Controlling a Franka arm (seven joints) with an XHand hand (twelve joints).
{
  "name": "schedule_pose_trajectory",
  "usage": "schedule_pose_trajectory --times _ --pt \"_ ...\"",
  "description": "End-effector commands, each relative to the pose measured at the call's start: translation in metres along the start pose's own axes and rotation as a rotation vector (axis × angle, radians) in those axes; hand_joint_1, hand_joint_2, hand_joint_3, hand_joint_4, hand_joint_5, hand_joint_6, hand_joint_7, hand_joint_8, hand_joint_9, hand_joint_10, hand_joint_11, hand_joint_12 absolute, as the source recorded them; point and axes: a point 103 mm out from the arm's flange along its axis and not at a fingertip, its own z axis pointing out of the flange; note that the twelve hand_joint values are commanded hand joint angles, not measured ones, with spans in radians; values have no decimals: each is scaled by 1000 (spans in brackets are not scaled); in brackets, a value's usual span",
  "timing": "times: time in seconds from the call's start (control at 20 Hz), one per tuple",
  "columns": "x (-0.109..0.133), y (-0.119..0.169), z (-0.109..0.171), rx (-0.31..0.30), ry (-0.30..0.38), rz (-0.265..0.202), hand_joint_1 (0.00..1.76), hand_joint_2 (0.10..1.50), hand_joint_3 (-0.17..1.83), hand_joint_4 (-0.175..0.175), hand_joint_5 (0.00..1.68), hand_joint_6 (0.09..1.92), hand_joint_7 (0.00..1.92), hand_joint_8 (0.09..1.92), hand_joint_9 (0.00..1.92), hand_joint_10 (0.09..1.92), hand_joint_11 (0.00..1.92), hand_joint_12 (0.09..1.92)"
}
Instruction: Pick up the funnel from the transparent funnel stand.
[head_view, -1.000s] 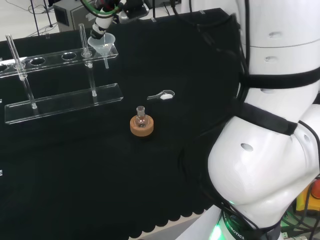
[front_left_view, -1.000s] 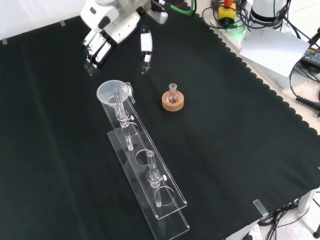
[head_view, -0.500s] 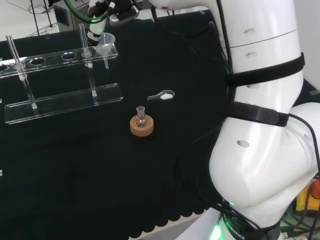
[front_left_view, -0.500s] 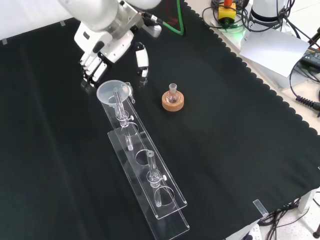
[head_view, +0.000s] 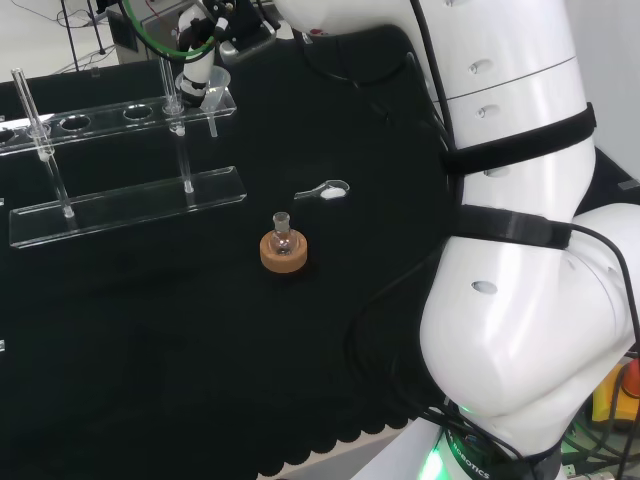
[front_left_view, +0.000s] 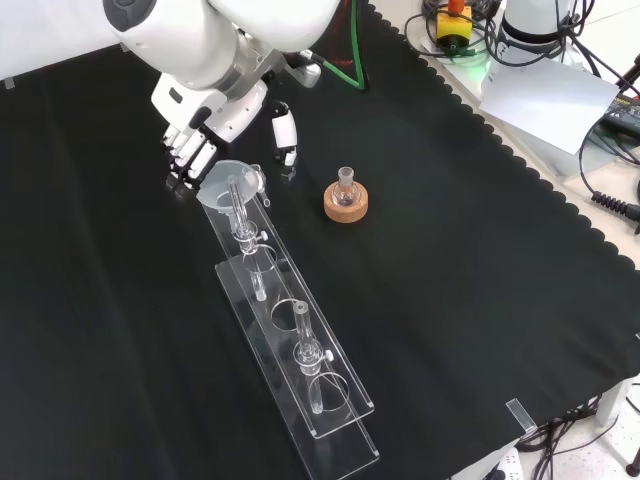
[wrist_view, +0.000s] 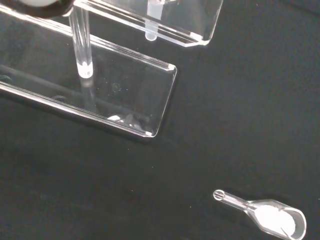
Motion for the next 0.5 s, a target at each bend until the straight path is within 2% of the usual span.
schedule_pose_trajectory --times 0.05,0.5 --pt "-3 4 3 -3 -20 10 698 632 430 -101 63 87 0 469 141 813 169 1446" --pt "-7 13 8 -3 -17 6 709 630 439 -99 63 87 0 463 144 815 171 1444"
